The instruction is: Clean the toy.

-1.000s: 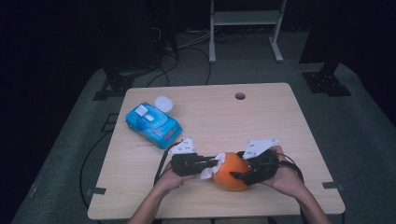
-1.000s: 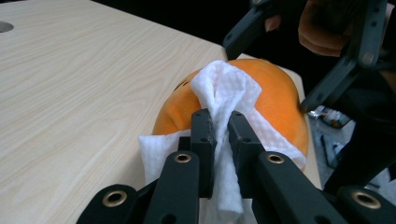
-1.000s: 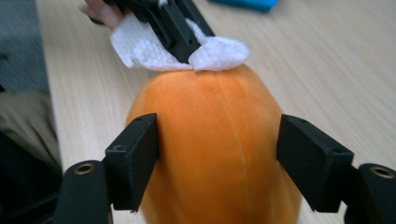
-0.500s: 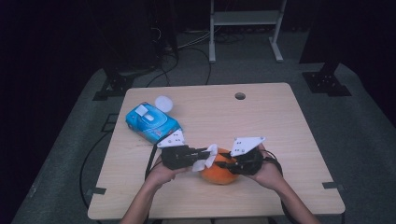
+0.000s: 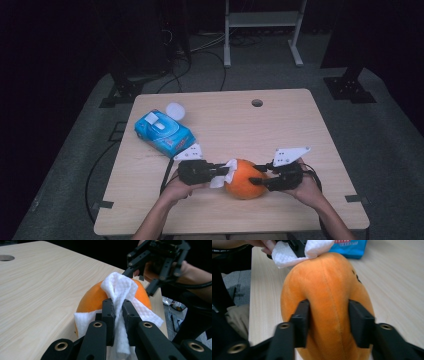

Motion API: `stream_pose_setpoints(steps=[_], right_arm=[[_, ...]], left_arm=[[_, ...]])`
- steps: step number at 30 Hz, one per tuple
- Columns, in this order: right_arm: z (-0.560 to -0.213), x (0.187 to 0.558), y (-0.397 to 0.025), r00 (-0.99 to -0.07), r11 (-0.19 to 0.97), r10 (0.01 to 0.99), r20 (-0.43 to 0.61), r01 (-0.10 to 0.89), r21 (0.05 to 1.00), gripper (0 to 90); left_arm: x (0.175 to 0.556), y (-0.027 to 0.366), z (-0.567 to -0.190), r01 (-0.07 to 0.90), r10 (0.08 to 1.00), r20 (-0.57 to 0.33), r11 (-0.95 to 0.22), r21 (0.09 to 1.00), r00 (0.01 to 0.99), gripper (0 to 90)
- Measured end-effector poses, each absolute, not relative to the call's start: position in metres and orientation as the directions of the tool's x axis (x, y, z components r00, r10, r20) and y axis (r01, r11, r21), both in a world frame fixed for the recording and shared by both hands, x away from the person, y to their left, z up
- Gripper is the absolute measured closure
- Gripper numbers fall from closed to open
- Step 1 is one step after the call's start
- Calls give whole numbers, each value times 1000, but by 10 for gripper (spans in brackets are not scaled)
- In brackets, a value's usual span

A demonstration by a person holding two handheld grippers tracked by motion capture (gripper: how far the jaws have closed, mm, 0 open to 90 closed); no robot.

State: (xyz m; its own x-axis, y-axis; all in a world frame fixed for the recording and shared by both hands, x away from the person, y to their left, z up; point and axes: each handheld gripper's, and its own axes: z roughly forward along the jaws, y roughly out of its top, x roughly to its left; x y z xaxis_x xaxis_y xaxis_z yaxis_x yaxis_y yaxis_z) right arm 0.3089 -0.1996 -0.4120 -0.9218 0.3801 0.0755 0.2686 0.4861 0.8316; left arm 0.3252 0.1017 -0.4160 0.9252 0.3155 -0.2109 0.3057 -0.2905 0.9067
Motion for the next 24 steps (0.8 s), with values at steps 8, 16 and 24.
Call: stream_pose_setpoints(steps=[8,16,24], right_arm=[[-393,277,-172,-859,590,507,-68,288,755,301],[-400,287,-172,-877,579,477,-55,267,771,663],[-401,289,-165,-921,536,387,-39,190,823,689]], left_arm=[[321,96,-415,310,325,-210,-296,903,922,824],[323,101,-410,317,329,-218,-285,905,919,825],[318,99,-390,266,285,-189,-262,927,940,824]])
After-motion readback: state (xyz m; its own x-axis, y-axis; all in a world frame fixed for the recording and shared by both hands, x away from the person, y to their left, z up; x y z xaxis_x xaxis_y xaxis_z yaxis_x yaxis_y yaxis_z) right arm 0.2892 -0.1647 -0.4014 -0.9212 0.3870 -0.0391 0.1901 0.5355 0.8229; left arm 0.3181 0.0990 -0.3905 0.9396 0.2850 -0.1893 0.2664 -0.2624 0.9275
